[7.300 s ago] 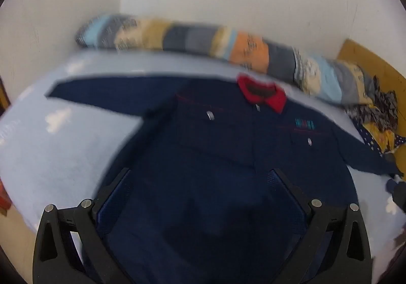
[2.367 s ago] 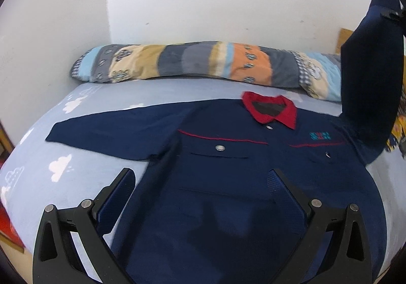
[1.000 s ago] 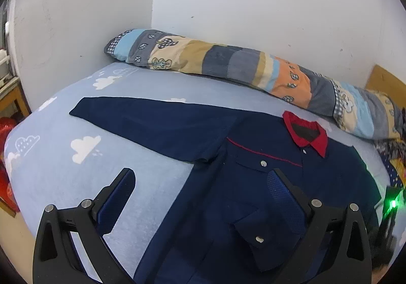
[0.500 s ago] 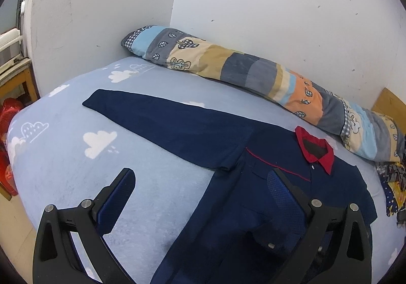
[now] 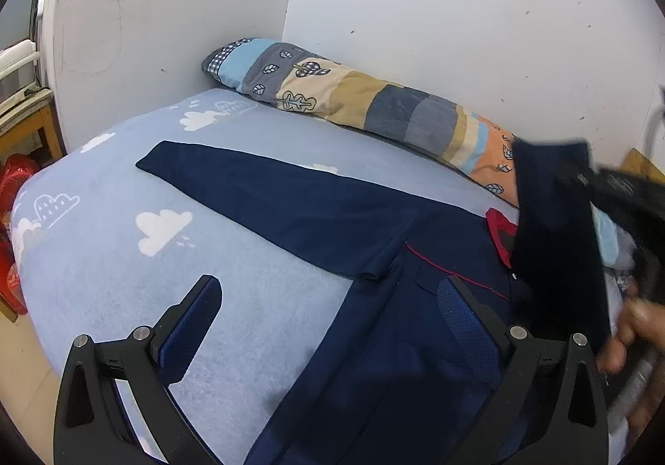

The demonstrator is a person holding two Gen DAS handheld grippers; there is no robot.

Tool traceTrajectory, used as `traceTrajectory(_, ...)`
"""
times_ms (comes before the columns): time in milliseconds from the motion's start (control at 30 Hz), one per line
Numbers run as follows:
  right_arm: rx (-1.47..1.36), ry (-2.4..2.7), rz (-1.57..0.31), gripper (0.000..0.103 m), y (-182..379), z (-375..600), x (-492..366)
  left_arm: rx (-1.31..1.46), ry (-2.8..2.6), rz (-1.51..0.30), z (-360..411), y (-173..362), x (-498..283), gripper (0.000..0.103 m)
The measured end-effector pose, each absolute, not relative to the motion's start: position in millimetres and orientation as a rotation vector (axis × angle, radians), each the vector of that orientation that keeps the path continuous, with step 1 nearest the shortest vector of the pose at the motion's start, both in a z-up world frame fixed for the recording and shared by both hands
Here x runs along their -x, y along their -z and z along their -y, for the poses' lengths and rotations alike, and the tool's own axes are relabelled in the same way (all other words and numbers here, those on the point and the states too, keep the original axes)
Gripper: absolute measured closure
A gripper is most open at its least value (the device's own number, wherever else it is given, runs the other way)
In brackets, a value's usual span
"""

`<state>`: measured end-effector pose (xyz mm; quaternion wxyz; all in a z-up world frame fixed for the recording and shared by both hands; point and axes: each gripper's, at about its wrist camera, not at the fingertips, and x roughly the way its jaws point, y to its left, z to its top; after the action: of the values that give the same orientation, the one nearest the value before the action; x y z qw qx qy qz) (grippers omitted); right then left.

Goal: Fold large clothes
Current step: 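Lay the sleeve flat over the jacket front with the right tool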

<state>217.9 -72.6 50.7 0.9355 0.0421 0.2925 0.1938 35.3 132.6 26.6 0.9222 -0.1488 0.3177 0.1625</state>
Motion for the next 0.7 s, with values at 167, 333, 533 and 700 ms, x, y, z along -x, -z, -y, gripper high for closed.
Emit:
traceTrajectory(167, 0.025, -0.338, -0.693, 0.094, 14.9, 9.2, -258.0, 0.307, -0.330, -0.661, -134.8, -24.5, -36.6, 0.000)
traceTrajectory(333, 0.091, -0.315, -0.969, 0.085, 121.6, -17.7, -290.4, 0.301, -0.311, -0.675, -134.5, -22.2, -39.8, 0.000)
traceTrajectory(533, -0.091, -0.570, -0.916, 0.031, 84.5, 22.2, -276.1, 0.294, -0.306, -0.676, -133.6, -22.3, -39.7, 0.000)
traceTrajectory(700, -0.087, -0.438, -0.802, 0.025, 45.9, 112.1, -268.4, 0.302, -0.318, -0.679, -136.3, -22.0, -38.8, 0.000)
